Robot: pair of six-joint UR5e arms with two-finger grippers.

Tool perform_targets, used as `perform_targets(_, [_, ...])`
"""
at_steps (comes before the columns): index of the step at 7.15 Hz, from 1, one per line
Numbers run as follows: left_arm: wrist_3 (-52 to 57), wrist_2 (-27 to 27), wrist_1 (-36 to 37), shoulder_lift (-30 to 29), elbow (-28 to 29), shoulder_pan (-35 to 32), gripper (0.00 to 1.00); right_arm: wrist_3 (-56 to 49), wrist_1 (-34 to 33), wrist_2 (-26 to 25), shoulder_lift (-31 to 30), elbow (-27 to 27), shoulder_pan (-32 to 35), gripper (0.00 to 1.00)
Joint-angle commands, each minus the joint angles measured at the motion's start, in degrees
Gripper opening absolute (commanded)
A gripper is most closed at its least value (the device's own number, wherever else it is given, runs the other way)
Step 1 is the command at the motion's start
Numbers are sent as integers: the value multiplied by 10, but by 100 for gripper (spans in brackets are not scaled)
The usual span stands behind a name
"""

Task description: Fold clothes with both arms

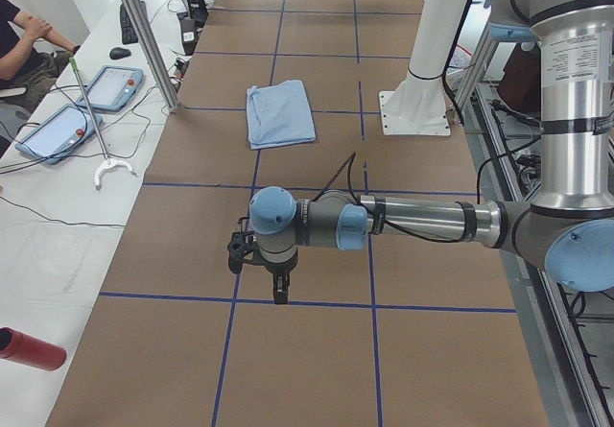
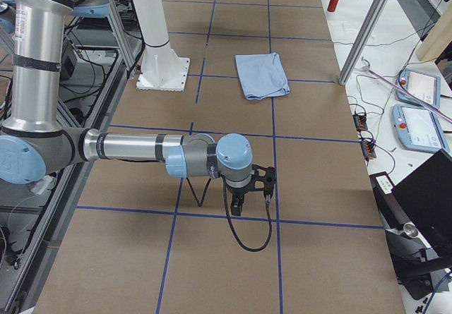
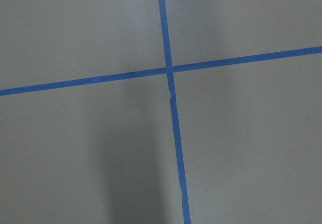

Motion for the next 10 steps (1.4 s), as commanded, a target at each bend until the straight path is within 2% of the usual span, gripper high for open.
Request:
perform_targets(1, [0,0,0,0,-2,0,100,1,0,1,0,0,0,100])
perform_targets(10, [1,-1,-2,-4,-2,0,100,-9,-4,-6,-2,1,1,100])
